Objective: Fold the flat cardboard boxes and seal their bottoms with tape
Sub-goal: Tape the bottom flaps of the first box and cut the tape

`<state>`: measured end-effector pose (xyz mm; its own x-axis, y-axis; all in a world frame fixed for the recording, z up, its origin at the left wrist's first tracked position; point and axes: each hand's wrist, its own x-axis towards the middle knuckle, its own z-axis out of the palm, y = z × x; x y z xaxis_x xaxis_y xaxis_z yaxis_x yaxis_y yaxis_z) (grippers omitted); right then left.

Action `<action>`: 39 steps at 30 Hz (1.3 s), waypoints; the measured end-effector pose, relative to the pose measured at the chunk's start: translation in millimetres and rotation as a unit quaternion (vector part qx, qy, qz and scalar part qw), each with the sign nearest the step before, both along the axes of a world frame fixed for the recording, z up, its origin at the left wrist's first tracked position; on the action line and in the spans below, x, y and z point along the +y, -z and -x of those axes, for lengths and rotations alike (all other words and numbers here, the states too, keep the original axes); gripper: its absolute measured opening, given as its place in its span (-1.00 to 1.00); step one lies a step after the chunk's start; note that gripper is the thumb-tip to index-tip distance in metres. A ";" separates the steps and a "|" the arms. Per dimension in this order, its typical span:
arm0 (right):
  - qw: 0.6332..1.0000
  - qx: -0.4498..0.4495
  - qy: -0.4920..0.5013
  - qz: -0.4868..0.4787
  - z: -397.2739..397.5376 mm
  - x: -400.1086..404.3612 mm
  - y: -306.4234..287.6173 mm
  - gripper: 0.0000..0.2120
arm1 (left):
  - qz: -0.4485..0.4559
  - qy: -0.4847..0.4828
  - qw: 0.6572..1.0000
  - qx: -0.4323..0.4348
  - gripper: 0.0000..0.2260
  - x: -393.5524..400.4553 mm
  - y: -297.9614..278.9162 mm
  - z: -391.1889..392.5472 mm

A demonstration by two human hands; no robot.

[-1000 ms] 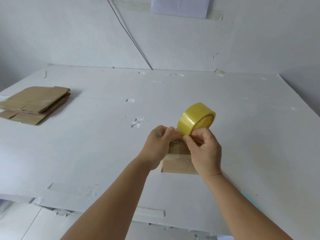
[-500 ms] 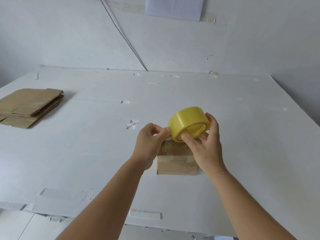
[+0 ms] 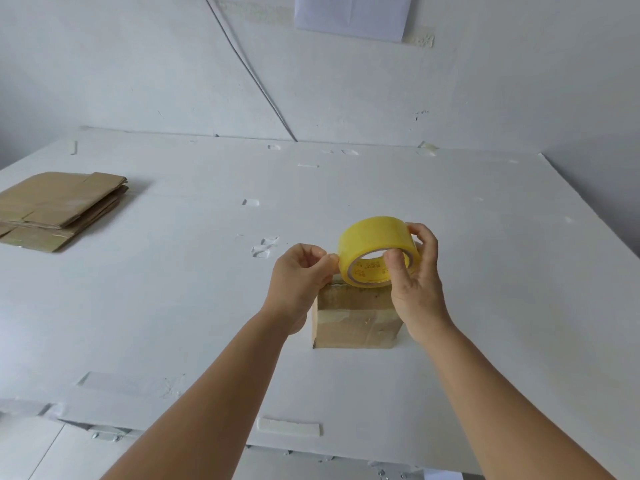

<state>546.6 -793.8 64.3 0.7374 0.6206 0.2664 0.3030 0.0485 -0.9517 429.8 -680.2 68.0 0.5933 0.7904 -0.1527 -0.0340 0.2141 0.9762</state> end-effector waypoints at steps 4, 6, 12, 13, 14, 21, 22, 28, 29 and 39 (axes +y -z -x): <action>1.000 0.003 -0.007 -0.004 -2.9 1.0 0.4 -0.65 | 0.022 -0.010 1.000 -0.011 -0.88 -0.2 0.2 -1.3; 1.000 -0.002 -0.003 -0.001 -3.3 0.8 2.8 -0.68 | 0.029 -0.010 1.000 -0.008 -0.75 0.4 -0.9 -1.0; 0.999 -0.027 0.016 0.019 -7.2 -4.5 6.2 -0.72 | -0.017 0.020 0.998 0.050 -0.67 4.2 -11.6 4.1; 0.999 -0.031 0.018 0.022 -7.7 -4.6 7.5 -0.72 | -0.017 0.019 0.998 0.055 -0.68 5.7 -12.5 6.2; 0.999 -0.036 0.021 0.022 -7.4 -4.0 8.3 -0.71 | -0.014 0.016 0.998 0.058 -0.70 7.1 -13.4 8.4; 0.995 0.002 -0.079 0.067 -11.3 -6.0 1.2 -0.57 | 0.052 0.021 0.996 0.070 -0.77 3.7 -9.1 20.5; 0.991 0.024 -0.113 0.073 -13.4 -8.0 -0.6 -0.49 | 0.060 0.020 0.996 0.067 -0.77 4.1 -8.9 21.3; 0.955 0.186 -0.228 0.047 -27.2 -8.5 -15.4 -0.36 | 0.057 0.031 0.996 0.065 -0.78 6.0 -8.4 21.5; 0.955 0.195 -0.222 0.034 -27.9 -6.0 -16.5 -0.34 | 0.058 0.029 0.996 0.065 -0.78 6.1 -8.9 20.2; 0.970 0.149 -0.188 0.037 -32.1 -1.5 -17.2 -0.28 | 0.070 0.038 0.992 0.095 -0.92 22.2 4.6 27.9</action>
<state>578.6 -795.3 81.6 0.4930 0.8698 0.0214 -0.0116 0.0311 -0.9994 401.9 -658.0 63.4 0.5995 0.7084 -0.3724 0.1697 0.3422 0.9242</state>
